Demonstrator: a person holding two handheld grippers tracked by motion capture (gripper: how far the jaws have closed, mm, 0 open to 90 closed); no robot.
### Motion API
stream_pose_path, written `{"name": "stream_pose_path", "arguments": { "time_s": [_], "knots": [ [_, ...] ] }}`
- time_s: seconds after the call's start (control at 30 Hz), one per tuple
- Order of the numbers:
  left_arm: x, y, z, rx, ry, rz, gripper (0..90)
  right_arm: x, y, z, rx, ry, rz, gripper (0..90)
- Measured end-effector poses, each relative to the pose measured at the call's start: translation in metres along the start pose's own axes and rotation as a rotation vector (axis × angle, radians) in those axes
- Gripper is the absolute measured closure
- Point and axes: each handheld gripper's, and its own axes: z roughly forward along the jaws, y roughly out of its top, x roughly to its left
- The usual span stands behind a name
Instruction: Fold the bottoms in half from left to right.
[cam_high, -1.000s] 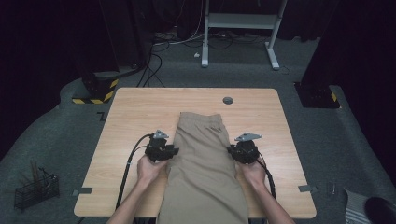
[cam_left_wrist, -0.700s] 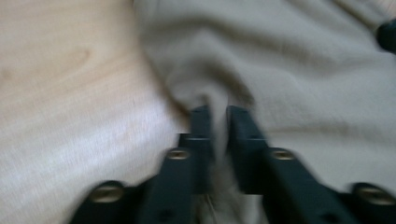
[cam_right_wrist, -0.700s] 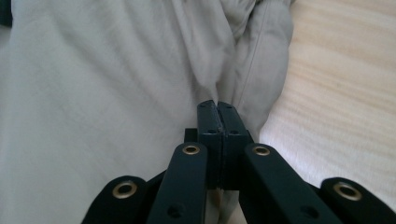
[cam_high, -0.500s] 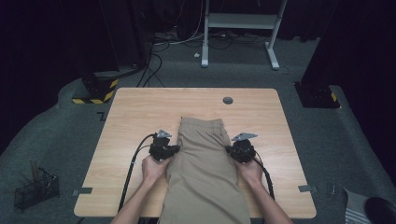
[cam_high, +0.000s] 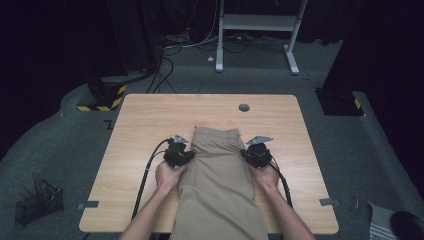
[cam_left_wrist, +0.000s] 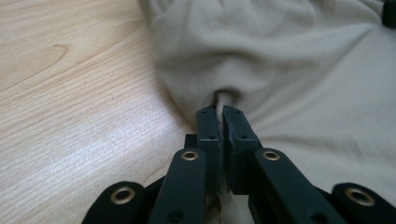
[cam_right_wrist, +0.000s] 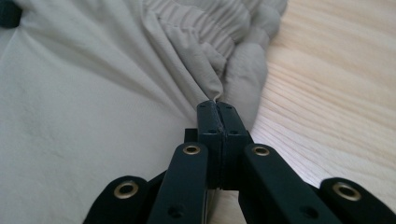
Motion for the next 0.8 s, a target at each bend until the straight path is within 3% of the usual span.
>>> {"name": "stream_pose_path", "arguments": {
  "time_s": [0.03, 0.1, 0.17, 0.23, 0.3, 0.4, 0.43, 0.5, 0.57, 0.63, 0.7, 0.73, 0.8],
  "knots": [
    [0.000, 0.002, 0.002, 0.003, 0.005, 0.004, 86.5, -0.004, -0.001, 0.000, 0.003, 0.011, 0.021, 89.7],
    [0.000, 0.009, 0.007, 0.006, 0.033, 0.006, 85.1, -0.004, 0.000, 0.002, -0.002, -0.019, 0.005, 88.9],
    [0.001, 0.013, 0.007, 0.012, 0.059, -0.001, 68.1, -0.007, 0.000, 0.003, -0.007, -0.045, 0.024, 76.3],
    [0.000, 0.012, -0.003, -0.013, 0.041, -0.004, 53.3, -0.010, -0.003, -0.003, -0.002, -0.030, 0.076, 65.5],
    [-0.006, 0.007, -0.016, -0.035, 0.003, 0.003, 46.0, -0.005, -0.007, -0.019, -0.028, -0.027, 0.065, 59.7],
    [-0.015, -0.009, -0.032, -0.036, -0.023, 0.036, 42.7, 0.008, -0.017, -0.043, -0.049, 0.006, 0.033, 58.4],
    [-0.017, -0.013, -0.033, -0.023, -0.022, 0.049, 42.1, 0.015, -0.024, -0.049, -0.046, 0.038, 0.021, 59.1],
    [-0.020, -0.022, -0.031, -0.002, -0.009, 0.060, 41.8, 0.025, -0.032, -0.053, -0.028, 0.057, -0.008, 60.0],
    [-0.020, -0.028, -0.025, 0.024, 0.011, 0.058, 41.6, 0.032, -0.038, -0.050, -0.011, 0.050, -0.030, 60.8],
    [-0.019, -0.030, -0.022, 0.009, 0.046, 0.069, 42.2, 0.033, -0.040, -0.042, 0.013, 0.032, -0.043, 61.9],
    [-0.019, -0.026, -0.019, 0.024, 0.133, 0.107, 42.3, 0.030, -0.039, -0.033, 0.033, 0.015, -0.043, 64.6],
    [-0.017, -0.024, -0.018, 0.018, 0.143, 0.112, 40.2, 0.027, -0.037, -0.030, 0.018, -0.002, -0.042, 65.5],
    [-0.009, -0.016, -0.012, 0.024, 0.150, 0.084, 39.5, 0.022, -0.030, -0.024, 0.024, -0.012, -0.029, 66.1]
  ]
}}
